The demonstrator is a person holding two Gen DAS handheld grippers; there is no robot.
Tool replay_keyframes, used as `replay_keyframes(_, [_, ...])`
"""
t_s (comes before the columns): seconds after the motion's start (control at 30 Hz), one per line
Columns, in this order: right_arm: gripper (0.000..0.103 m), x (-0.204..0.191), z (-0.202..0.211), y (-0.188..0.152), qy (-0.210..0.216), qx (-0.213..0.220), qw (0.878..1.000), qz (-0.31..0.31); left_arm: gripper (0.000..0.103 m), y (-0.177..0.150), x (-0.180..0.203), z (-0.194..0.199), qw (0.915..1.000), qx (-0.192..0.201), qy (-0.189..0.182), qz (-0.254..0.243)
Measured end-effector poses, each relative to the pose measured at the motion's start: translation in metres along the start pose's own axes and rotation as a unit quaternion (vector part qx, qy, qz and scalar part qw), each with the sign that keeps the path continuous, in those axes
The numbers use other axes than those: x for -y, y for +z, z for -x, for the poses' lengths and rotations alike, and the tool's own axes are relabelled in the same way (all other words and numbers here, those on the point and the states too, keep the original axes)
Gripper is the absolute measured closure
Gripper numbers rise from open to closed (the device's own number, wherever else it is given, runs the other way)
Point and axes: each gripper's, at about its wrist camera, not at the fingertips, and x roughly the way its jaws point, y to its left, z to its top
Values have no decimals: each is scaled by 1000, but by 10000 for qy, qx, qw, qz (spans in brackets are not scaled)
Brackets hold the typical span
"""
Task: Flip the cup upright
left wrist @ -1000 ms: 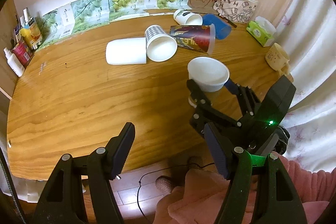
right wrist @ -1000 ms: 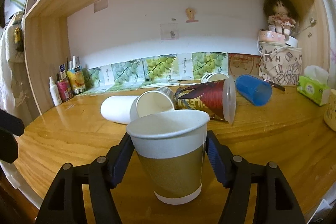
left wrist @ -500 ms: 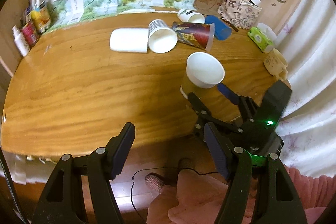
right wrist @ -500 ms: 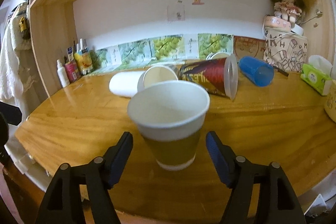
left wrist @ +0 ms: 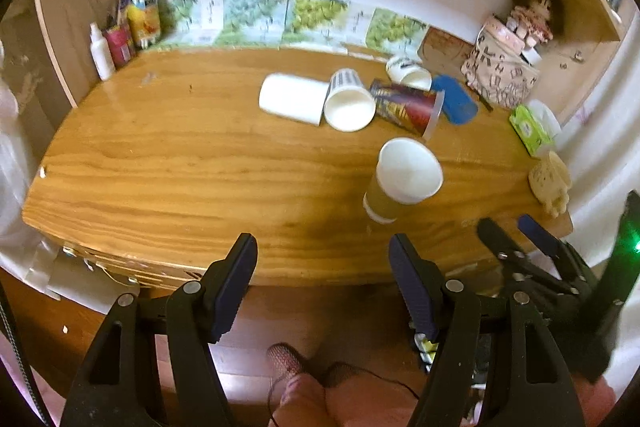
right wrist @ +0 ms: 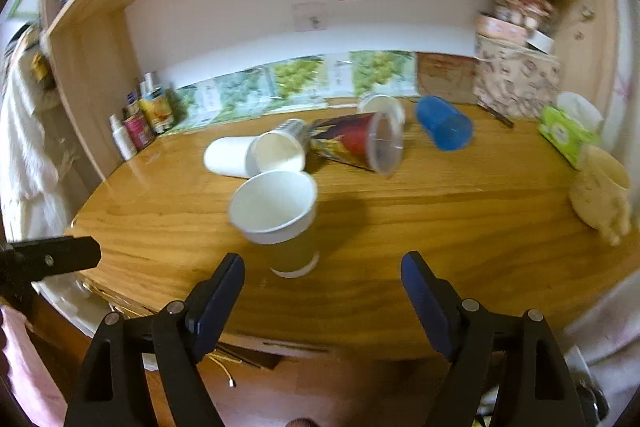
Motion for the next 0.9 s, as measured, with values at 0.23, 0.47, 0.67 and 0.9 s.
replay_keyframes(0.23, [21, 14, 46, 32, -139, -307, 9987, -382, 22, 8, 22, 37, 9988, 466, 114, 59])
replay_keyframes(0.47, [20, 13, 97, 56, 87, -154, 9990, -414, 11, 12, 37, 79, 9945, 1016, 250, 83])
replay_keyframes(0.67, [19, 5, 132, 64, 240, 166, 9990, -338, 4, 11, 47, 99, 9898, 1349, 452, -72])
replay_keyframes(0.9, [18, 1, 154, 58, 79, 595, 9977, -300, 2, 7, 53, 117, 9814, 1792, 669, -183])
